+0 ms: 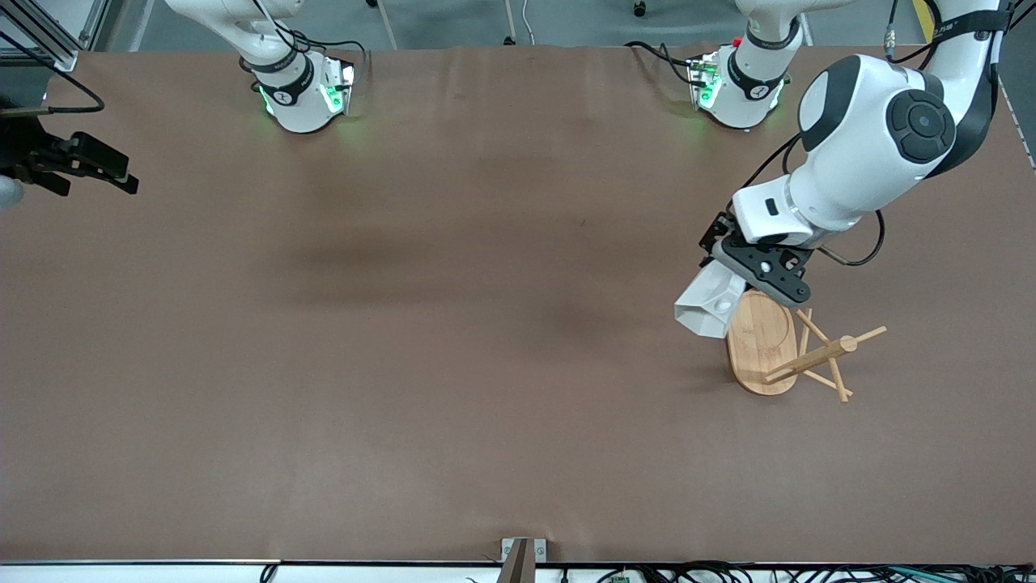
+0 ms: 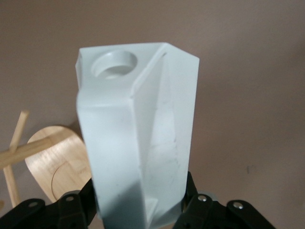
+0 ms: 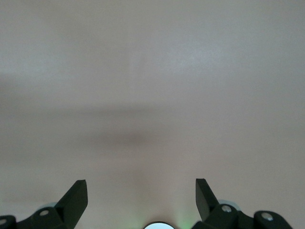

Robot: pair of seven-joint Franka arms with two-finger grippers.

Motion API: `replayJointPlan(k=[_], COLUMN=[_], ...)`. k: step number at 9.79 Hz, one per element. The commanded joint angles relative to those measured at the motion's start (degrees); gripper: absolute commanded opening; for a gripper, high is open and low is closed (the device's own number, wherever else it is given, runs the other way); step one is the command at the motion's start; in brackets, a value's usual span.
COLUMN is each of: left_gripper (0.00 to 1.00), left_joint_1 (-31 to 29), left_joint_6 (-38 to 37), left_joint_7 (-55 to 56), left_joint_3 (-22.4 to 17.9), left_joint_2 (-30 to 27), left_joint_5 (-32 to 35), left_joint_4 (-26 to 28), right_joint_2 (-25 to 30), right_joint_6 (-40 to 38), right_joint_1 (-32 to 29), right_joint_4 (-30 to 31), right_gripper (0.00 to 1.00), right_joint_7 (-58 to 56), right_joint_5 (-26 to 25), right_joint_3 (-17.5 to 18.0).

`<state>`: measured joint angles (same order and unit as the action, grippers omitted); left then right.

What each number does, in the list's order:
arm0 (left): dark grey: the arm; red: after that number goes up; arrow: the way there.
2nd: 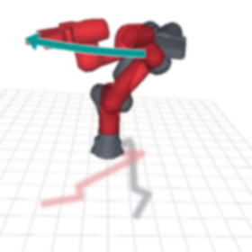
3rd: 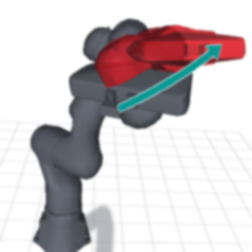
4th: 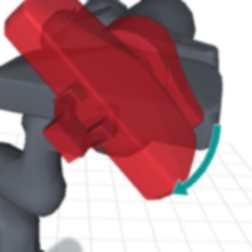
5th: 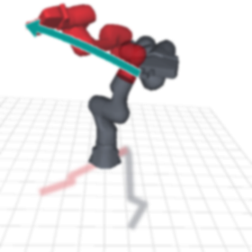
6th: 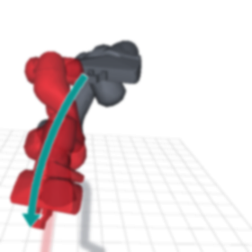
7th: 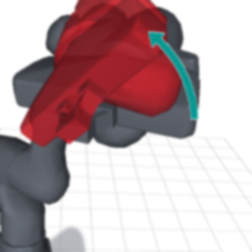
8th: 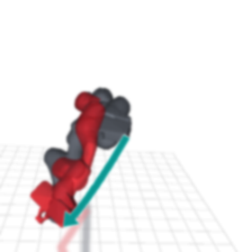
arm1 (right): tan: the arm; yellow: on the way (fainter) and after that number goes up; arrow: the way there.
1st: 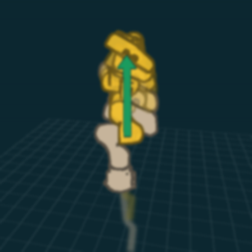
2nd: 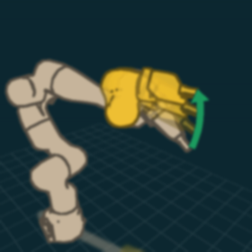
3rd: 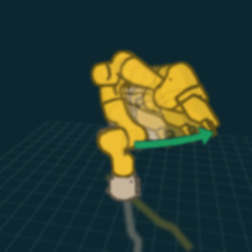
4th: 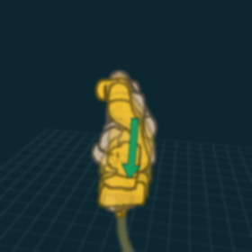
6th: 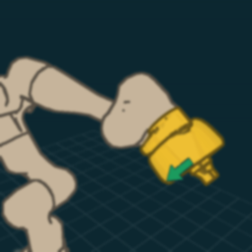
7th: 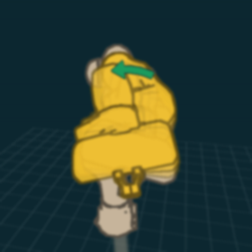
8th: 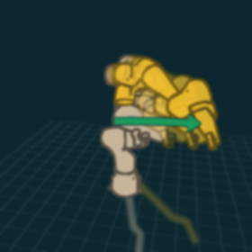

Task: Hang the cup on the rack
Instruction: 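Carry the cup with the left gripper while the right gripper retracts, then lower the cup's handle hole onto a wooden rack peg with the left gripper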

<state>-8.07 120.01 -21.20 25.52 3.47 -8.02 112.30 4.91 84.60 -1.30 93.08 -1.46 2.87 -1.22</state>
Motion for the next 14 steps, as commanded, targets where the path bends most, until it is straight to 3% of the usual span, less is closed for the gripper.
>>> replayJointPlan(k=[1, 5, 14], left_gripper=[0.0, 0.0, 0.0], left_joint_1=[0.78, 0.69, 0.78], left_joint_6=[4.51, 7.16, 9.88], left_joint_7=[0.73, -1.46, -8.06], left_joint_3=[-2.13, -4.69, -10.23], left_joint_2=[-2.49, -2.5, 0.66], left_joint_5=[0.2, 0.19, 0.28], left_joint_4=[8.0, 11.53, 11.36], right_joint_2=[-0.51, -1.05, -1.75], right_joint_6=[-0.75, -0.49, 0.04], right_joint_1=[-0.63, -0.37, -0.37], right_joint_4=[-2.71, -3.78, -3.43], right_gripper=[1.0, 1.0, 1.0], right_joint_7=[0.5, 0.49, 0.49], right_joint_5=[-0.59, -0.5, -0.41], right_joint_3=[0.34, 0.34, 0.34])
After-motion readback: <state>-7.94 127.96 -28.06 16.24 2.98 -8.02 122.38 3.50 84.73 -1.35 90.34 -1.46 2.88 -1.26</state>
